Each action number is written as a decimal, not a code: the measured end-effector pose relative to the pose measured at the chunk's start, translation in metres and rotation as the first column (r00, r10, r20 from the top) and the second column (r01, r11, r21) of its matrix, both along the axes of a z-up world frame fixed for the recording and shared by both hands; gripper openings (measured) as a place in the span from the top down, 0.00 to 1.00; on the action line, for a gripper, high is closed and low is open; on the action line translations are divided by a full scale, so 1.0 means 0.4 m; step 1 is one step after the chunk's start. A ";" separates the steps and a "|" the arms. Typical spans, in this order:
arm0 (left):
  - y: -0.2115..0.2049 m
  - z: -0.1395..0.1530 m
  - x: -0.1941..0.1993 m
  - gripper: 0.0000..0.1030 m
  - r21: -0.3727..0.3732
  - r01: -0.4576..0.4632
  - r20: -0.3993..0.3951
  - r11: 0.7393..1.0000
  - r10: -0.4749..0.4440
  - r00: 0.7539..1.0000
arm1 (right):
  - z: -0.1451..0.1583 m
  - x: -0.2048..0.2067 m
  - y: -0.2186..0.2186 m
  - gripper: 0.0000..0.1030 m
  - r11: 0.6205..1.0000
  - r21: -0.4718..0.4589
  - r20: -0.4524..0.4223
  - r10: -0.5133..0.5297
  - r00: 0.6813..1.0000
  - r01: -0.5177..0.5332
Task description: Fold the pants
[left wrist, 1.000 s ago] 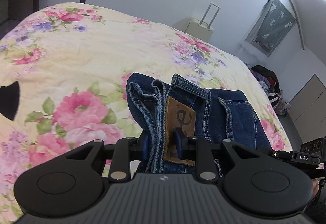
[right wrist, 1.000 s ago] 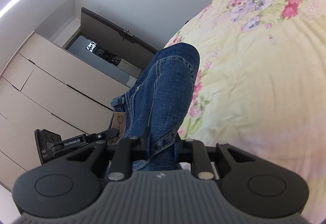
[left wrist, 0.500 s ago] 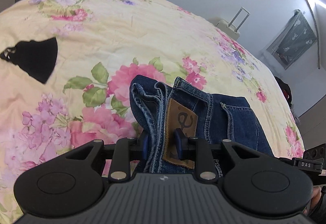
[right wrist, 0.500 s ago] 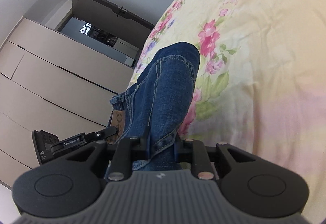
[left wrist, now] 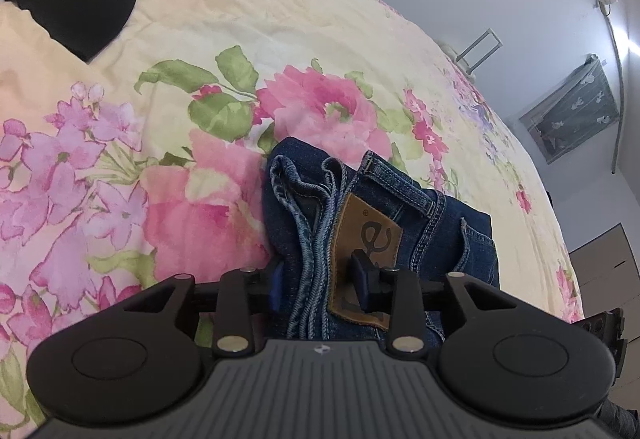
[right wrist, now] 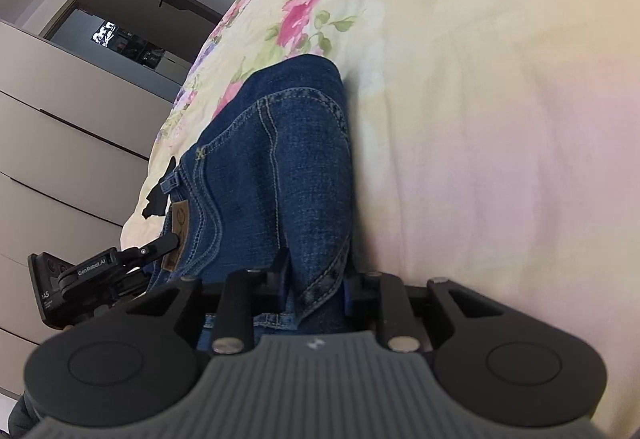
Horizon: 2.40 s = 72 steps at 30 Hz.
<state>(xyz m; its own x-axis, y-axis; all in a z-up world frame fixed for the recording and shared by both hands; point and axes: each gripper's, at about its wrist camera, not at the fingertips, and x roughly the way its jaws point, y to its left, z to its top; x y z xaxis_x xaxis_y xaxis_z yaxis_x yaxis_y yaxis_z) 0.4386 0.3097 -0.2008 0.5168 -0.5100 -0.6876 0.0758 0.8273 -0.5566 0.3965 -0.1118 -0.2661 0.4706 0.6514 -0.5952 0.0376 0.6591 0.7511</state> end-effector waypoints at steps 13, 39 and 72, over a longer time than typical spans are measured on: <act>-0.162 0.233 -0.258 0.69 0.450 -0.018 0.217 0.893 -0.090 0.972 | 0.261 -0.175 0.108 0.67 0.821 -0.570 0.313 0.255 0.915 -0.034; -0.292 0.486 -0.498 0.37 0.667 -0.189 0.366 0.720 -0.096 0.926 | 0.473 -0.309 0.119 0.28 0.782 -0.613 0.264 0.341 0.902 -0.116; -0.538 0.447 -1.021 0.08 0.636 -0.313 0.407 0.706 0.038 0.913 | 0.542 -0.996 0.055 0.20 0.773 -0.590 0.491 0.114 0.864 0.233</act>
<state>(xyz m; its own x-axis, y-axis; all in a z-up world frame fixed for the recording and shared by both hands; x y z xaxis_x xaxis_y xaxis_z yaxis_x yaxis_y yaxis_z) 0.0303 0.0945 -0.0221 0.8121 0.1463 -0.5649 -0.0431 0.9805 0.1919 -0.0018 -0.0899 -0.0495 0.8244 0.1861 -0.5346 -0.1495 0.9825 0.1114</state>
